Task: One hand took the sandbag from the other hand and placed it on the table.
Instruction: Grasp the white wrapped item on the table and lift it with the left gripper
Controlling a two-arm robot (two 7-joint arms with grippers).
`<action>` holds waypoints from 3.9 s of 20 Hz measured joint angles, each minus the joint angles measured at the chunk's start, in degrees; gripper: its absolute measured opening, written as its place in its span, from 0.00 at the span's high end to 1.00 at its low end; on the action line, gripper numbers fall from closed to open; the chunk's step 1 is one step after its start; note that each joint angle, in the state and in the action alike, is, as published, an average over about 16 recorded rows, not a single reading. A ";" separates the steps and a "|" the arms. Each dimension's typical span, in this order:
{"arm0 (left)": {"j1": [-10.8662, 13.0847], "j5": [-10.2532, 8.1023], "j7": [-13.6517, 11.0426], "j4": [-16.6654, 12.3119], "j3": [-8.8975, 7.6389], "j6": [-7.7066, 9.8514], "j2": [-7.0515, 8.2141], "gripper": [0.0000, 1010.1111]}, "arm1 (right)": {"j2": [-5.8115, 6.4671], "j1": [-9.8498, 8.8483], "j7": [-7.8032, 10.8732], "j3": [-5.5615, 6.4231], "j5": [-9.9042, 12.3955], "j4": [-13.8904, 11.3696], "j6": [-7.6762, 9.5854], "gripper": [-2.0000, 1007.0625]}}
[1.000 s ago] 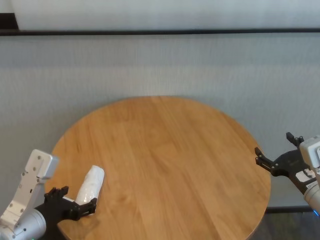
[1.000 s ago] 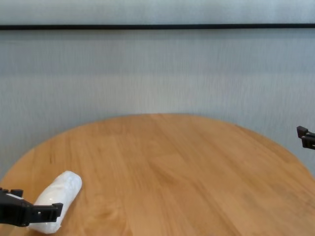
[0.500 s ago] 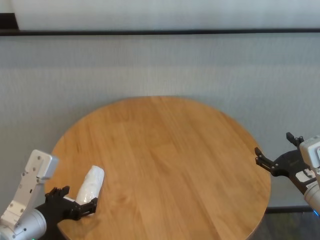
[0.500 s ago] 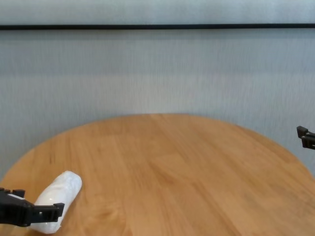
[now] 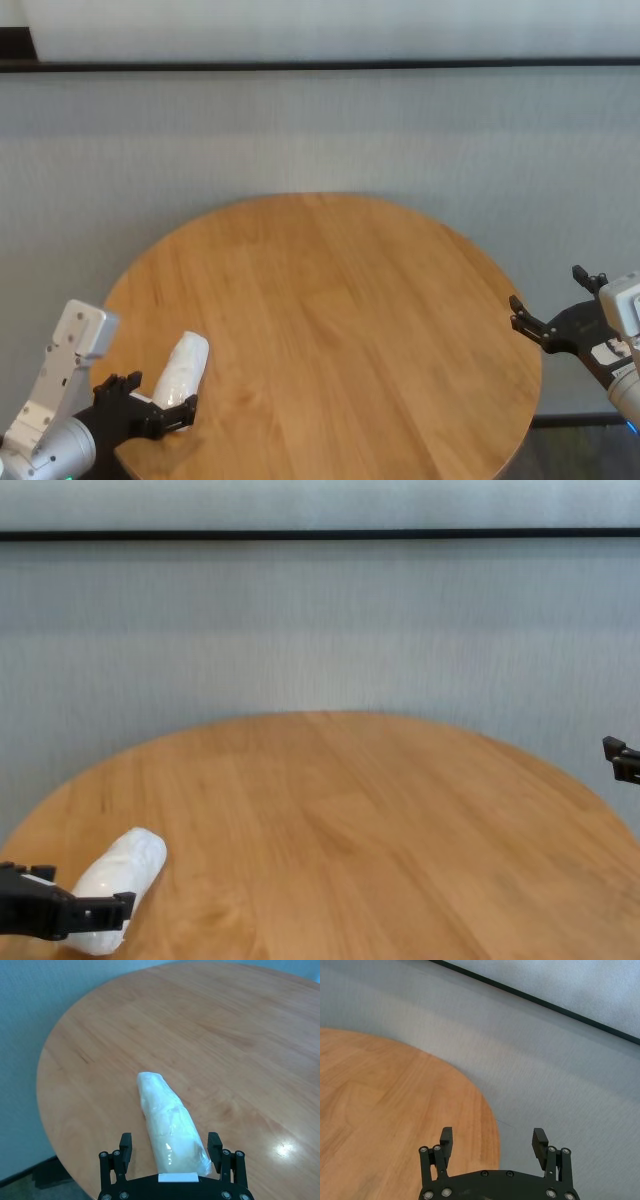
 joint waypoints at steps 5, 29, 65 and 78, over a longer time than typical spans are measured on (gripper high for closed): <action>-0.33 0.39 -0.87 0.83 -0.09 -0.13 -0.62 0.01 | 0.00 0.00 0.00 0.00 0.00 0.00 0.00 0.01; -0.98 2.61 -3.84 3.32 -1.21 0.22 -2.88 0.01 | 0.00 0.00 0.00 0.00 0.00 0.00 0.00 0.01; -1.48 4.76 -5.04 3.97 -1.04 1.45 -3.02 0.01 | 0.00 0.00 0.00 0.00 0.00 0.00 0.00 0.01; -1.42 4.64 -5.02 3.92 -1.12 1.31 -3.03 0.19 | 0.00 0.00 0.00 0.00 0.00 0.00 0.00 0.01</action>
